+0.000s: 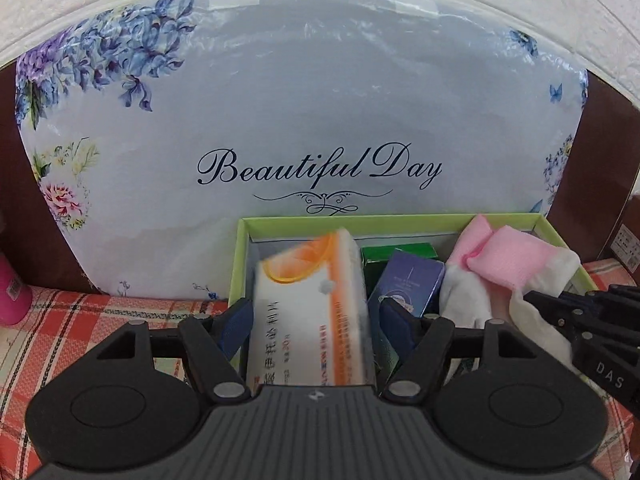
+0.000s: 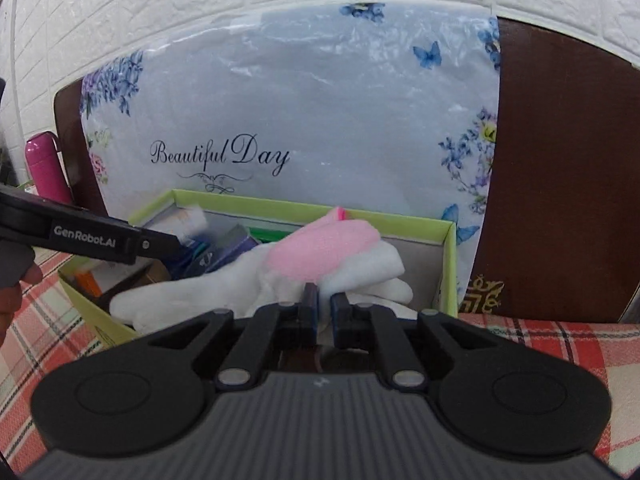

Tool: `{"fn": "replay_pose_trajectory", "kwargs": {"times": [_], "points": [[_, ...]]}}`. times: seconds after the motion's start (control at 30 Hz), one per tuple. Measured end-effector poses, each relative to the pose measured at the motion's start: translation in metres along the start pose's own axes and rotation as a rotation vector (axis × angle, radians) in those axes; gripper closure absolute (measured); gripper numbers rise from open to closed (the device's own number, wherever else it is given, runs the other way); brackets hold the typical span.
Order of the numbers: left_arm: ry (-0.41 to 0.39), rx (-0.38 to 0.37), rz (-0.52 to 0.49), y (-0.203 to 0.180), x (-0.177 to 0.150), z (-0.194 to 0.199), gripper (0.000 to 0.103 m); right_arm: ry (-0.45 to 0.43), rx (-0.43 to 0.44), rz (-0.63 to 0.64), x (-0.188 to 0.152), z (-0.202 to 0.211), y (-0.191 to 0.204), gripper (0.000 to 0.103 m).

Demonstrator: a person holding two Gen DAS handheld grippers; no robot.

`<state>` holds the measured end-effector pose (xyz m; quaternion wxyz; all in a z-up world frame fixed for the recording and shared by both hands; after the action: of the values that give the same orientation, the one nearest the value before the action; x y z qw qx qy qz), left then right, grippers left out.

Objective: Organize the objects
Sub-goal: 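Lower the glove and medicine box into the lime-green box and open both tools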

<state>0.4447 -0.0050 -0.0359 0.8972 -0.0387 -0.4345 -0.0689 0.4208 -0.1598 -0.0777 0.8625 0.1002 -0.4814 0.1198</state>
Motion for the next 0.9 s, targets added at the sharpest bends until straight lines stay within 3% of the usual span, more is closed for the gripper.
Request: {"fn": "replay_pose_trajectory", "kwargs": {"times": [0.07, 0.1, 0.13, 0.2, 0.3, 0.37, 0.43, 0.5, 0.67, 0.9], "points": [[-0.003, -0.006, 0.0, 0.0, -0.001, 0.001, 0.026, -0.006, -0.007, -0.012, -0.001, 0.001, -0.002, 0.092], [-0.005, -0.007, 0.006, 0.0, -0.001, 0.002, 0.025, -0.008, -0.012, -0.016, -0.001, 0.002, -0.003, 0.083], [-0.006, -0.007, 0.013, 0.0, -0.002, 0.004, 0.024, -0.012, -0.021, -0.018, -0.001, 0.003, -0.004, 0.065], [-0.008, -0.006, 0.02, -0.003, 0.0, 0.004, 0.023, -0.028, -0.036, -0.016, 0.002, 0.009, -0.005, 0.046], [-0.028, -0.003, 0.028, -0.005, 0.003, 0.015, 0.022, -0.063, -0.039, -0.001, 0.01, 0.023, -0.003, 0.044], [-0.046, 0.013, 0.039, -0.006, 0.007, 0.026, 0.019, -0.089, -0.034, -0.005, 0.016, 0.035, -0.002, 0.036], [-0.085, 0.03, 0.043, -0.007, 0.012, 0.042, 0.017, -0.124, -0.034, -0.009, 0.023, 0.05, 0.0, 0.015], [-0.117, 0.052, 0.048, -0.009, 0.016, 0.058, 0.013, -0.168, -0.034, -0.012, 0.029, 0.067, 0.003, 0.001], [-0.15, 0.114, 0.055, -0.016, 0.015, 0.103, 0.006, -0.237, -0.011, -0.007, 0.033, 0.113, 0.014, 0.0], [-0.147, 0.149, 0.033, -0.033, -0.017, 0.15, 0.005, -0.296, 0.002, -0.01, 0.016, 0.171, 0.028, 0.0]]}}
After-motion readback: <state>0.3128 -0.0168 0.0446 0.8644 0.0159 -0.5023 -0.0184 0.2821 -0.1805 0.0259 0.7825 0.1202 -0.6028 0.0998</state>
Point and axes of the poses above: each gripper's, at about its wrist camera, not at the fingertips, and z roughly against the way its jaws point, y to its left, x to its top, the point moved 9 cm from there along -z, roughly the way its jaws point, and after that the axes turned 1 degree about -z, right-handed, at the moved point
